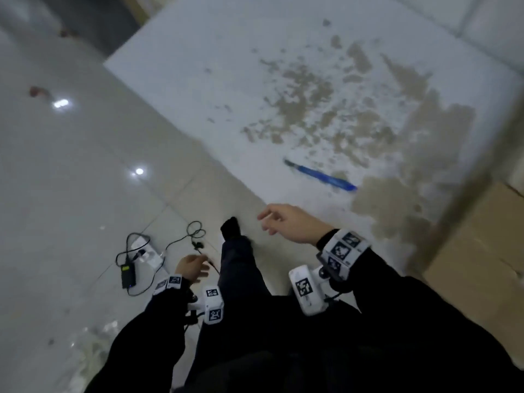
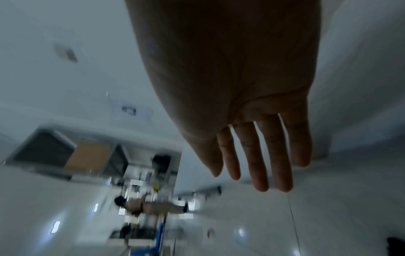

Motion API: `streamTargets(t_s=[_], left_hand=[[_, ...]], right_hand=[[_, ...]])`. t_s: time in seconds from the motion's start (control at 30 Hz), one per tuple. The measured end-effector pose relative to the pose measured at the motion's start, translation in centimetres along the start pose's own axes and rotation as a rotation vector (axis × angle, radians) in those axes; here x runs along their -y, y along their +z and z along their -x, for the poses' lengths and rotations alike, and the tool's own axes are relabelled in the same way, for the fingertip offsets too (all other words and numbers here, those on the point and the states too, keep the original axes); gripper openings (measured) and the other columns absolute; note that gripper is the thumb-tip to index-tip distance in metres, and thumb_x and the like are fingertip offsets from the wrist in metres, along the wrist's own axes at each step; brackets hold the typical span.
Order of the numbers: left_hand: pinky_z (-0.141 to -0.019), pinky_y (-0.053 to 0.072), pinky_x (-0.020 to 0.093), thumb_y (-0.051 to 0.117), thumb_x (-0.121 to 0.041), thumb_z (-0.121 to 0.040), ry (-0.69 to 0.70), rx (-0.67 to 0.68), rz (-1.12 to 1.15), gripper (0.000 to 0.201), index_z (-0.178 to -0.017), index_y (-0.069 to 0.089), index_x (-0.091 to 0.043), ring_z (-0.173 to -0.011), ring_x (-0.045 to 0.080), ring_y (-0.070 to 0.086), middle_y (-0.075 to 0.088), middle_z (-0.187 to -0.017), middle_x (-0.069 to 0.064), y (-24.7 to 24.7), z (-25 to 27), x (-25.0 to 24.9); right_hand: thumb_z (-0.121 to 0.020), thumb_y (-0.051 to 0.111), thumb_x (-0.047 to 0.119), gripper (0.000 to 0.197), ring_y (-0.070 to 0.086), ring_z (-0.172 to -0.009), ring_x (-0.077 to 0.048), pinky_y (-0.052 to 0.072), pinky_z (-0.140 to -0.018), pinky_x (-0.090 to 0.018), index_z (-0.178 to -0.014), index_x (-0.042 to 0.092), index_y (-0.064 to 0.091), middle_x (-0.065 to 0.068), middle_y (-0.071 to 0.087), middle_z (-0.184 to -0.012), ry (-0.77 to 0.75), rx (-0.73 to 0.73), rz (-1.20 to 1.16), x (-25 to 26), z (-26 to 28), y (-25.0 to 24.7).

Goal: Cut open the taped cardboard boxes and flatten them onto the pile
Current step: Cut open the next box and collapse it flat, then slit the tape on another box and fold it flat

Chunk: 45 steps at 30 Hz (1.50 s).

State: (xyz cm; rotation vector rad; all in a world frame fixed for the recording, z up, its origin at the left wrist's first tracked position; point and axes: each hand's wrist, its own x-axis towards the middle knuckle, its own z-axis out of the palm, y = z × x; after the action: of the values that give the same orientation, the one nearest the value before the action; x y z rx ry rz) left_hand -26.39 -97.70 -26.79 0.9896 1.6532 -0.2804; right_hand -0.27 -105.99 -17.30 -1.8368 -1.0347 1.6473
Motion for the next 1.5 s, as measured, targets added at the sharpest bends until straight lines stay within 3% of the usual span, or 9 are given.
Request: streamTargets(t_s=[0.17,0.37,0.53,0.67,0.8,0.9,1.03,1.17,1.5], left_hand=[[-0.055,0.031,0.027,0.048,-0.016,-0.099,-0.267,-0.057,0.248,0.019,-0.091,0.055,0.0,-0.063,0.023,0.052,0.057,-0.075,0.012,-10.2,-4.7,1.9],[-0.056,0.035,0.026,0.047,-0.014,-0.098,-0.146,-0.113,0.282,0.029,-0.116,0.056,0.007,-0.061,0.022,0.054,0.06,-0.079,0.016,-21.5,-11.0,-2.6],[-0.053,0.037,0.024,0.047,-0.017,-0.098,-0.02,-0.065,0.207,0.024,-0.11,0.056,0.001,-0.06,0.019,0.057,0.062,-0.074,0.009,-27.2,-14.9,-8.6],[-0.058,0.035,0.025,0.046,-0.017,-0.098,-0.036,0.005,0.276,0.014,-0.102,0.053,-0.005,-0.062,0.019,0.057,0.06,-0.073,0.007,-31.6,-18.9,-14.7],[-0.056,0.034,0.024,0.045,-0.016,-0.098,-0.01,-0.025,0.261,0.014,-0.101,0.053,-0.006,-0.061,0.018,0.057,0.06,-0.071,0.006,-37.5,-23.0,-20.9],[-0.056,0.034,0.025,0.043,-0.015,-0.098,-0.066,-0.055,0.226,0.014,-0.103,0.053,-0.006,-0.06,0.018,0.057,0.059,-0.072,0.006,-42.9,-25.0,-25.2],[-0.053,0.035,0.023,0.043,-0.015,-0.098,-0.04,-0.092,0.135,0.014,-0.101,0.054,-0.006,-0.056,0.016,0.058,0.059,-0.07,0.005,-49.6,-28.5,-31.7],[-0.041,0.035,0.019,0.045,-0.014,-0.097,0.035,-0.122,0.025,0.016,-0.103,0.056,-0.004,-0.033,0.003,0.054,0.058,-0.068,0.007,-54.5,-32.7,-37.9],[-0.062,0.035,0.03,0.039,-0.011,-0.1,-0.079,0.06,-0.382,0.034,-0.126,0.05,0.008,-0.077,0.031,0.061,0.06,-0.106,0.028,-61.2,-45.3,-53.7]], right_hand=[[-0.097,0.047,0.016,0.025,0.058,-0.074,-0.016,0.042,-0.062,-0.019,-0.117,0.003,0.055,-0.013,0.063,-0.098,0.103,0.152,0.076,6.5,-12.8,4.4],[-0.098,0.044,0.016,0.012,0.055,-0.064,-0.015,0.041,-0.057,-0.022,-0.106,0.01,0.053,-0.007,0.059,-0.081,0.377,0.001,-0.148,11.8,-25.3,8.0],[-0.098,0.046,0.015,0.014,0.05,-0.059,-0.019,0.041,-0.052,-0.025,-0.086,0.009,0.052,-0.009,0.055,-0.074,0.547,-0.123,-0.304,15.1,-32.3,9.0],[-0.098,0.044,0.015,0.019,0.049,-0.056,-0.018,0.037,-0.053,-0.024,-0.08,0.011,0.05,-0.008,0.054,-0.07,0.638,-0.085,-0.189,18.5,-38.7,9.9],[-0.097,0.044,0.011,0.023,0.052,-0.054,-0.015,0.043,-0.05,-0.022,-0.074,0.011,0.049,-0.006,0.052,-0.069,0.589,-0.034,-0.119,23.5,-48.1,10.0],[-0.098,0.04,0.013,0.03,0.045,-0.044,-0.015,0.03,-0.033,-0.014,-0.068,0.011,0.044,-0.007,0.047,-0.063,0.548,-0.004,-0.196,30.2,-54.5,9.2],[-0.098,0.043,0.015,0.016,0.051,-0.055,-0.016,0.038,-0.05,-0.023,-0.085,0.011,0.051,-0.005,0.055,-0.068,0.407,0.007,-0.147,38.6,-60.9,8.7],[-0.096,0.045,0.016,0.01,0.054,-0.057,-0.016,0.038,-0.051,-0.022,-0.091,0.015,0.053,-0.003,0.058,-0.07,0.344,-0.023,-0.153,42.6,-65.6,6.9],[-0.097,0.043,0.015,0.011,0.053,-0.058,-0.014,0.039,-0.052,-0.022,-0.102,0.012,0.053,-0.003,0.057,-0.071,0.581,-0.398,-0.48,41.3,-71.5,-2.8]])
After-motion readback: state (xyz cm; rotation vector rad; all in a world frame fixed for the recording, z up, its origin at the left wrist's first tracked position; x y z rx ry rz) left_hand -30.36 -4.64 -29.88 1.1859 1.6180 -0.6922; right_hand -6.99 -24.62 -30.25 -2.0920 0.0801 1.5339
